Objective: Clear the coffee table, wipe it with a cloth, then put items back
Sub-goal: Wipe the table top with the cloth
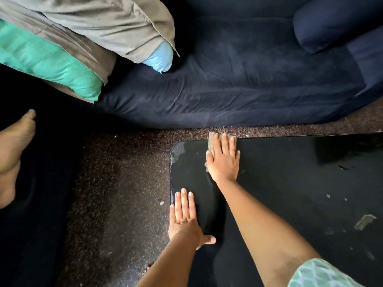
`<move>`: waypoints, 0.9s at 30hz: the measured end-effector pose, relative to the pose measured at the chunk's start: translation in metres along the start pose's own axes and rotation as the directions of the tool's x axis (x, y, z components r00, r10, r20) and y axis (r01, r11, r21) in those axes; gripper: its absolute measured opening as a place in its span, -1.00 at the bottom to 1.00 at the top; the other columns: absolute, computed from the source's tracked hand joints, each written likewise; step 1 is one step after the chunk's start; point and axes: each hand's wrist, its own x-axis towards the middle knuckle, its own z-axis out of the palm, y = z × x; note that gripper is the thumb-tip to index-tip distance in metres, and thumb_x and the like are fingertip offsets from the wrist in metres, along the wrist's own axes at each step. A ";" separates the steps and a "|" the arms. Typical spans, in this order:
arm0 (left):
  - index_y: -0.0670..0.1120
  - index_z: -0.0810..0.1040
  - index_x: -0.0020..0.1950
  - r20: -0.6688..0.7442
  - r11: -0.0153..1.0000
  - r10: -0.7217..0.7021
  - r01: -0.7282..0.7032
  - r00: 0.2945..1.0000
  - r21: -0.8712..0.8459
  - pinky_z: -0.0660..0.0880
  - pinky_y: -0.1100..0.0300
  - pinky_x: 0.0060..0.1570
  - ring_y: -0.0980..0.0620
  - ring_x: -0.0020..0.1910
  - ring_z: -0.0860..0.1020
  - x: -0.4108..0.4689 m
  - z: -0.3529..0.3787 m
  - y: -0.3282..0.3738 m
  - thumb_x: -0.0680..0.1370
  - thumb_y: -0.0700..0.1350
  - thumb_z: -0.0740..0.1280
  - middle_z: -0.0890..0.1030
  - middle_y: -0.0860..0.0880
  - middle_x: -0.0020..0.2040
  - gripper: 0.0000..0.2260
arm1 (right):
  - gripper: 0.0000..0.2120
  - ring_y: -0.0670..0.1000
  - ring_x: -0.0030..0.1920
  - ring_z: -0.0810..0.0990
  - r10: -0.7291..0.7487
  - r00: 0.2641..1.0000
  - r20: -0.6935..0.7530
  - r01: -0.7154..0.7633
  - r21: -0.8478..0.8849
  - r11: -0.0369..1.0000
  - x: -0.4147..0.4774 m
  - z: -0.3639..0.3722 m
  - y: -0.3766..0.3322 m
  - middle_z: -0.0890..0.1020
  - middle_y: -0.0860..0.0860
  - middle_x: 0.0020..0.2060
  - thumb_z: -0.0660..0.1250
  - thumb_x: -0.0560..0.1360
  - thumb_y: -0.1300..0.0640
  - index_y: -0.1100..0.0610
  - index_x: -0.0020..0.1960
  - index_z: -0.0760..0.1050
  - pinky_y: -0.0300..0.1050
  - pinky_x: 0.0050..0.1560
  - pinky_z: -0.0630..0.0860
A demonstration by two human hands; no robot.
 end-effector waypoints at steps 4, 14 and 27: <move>-0.17 -0.67 0.23 -0.002 1.000 0.019 -0.019 1.000 -0.014 -0.42 -0.02 0.38 -0.08 0.28 -0.60 0.001 0.002 -0.005 0.38 0.41 0.28 -0.68 -0.12 0.23 0.17 | -0.42 0.10 0.53 -0.10 -0.023 1.000 -0.011 0.024 0.039 0.999 0.000 0.006 -0.036 0.05 -0.01 0.54 0.09 0.57 -0.08 -0.05 0.54 0.00 0.19 0.48 -0.01; -0.16 -0.68 0.21 -0.021 0.998 0.052 -0.052 0.998 -0.027 -0.41 -0.03 0.39 -0.08 0.16 -0.67 0.001 0.003 -0.008 0.38 0.42 0.27 -0.70 -0.13 0.19 0.17 | -0.43 0.01 0.53 -0.05 -0.220 0.975 0.025 0.219 0.024 0.975 0.002 0.010 -0.045 0.09 -0.09 0.53 0.12 0.56 -0.03 -0.06 0.53 0.05 0.15 0.48 0.04; -0.15 -0.71 0.22 -0.101 0.994 0.078 -0.086 0.992 -0.070 -0.44 -0.02 0.38 -0.07 0.21 -0.68 0.006 0.012 -0.011 0.37 0.43 0.27 -0.72 -0.10 0.20 0.20 | -0.44 0.02 0.52 0.06 -0.323 0.946 -0.035 0.323 0.020 0.946 -0.004 0.016 -0.053 0.19 -0.08 0.51 0.12 0.53 -0.01 -0.04 0.52 0.14 0.14 0.46 0.12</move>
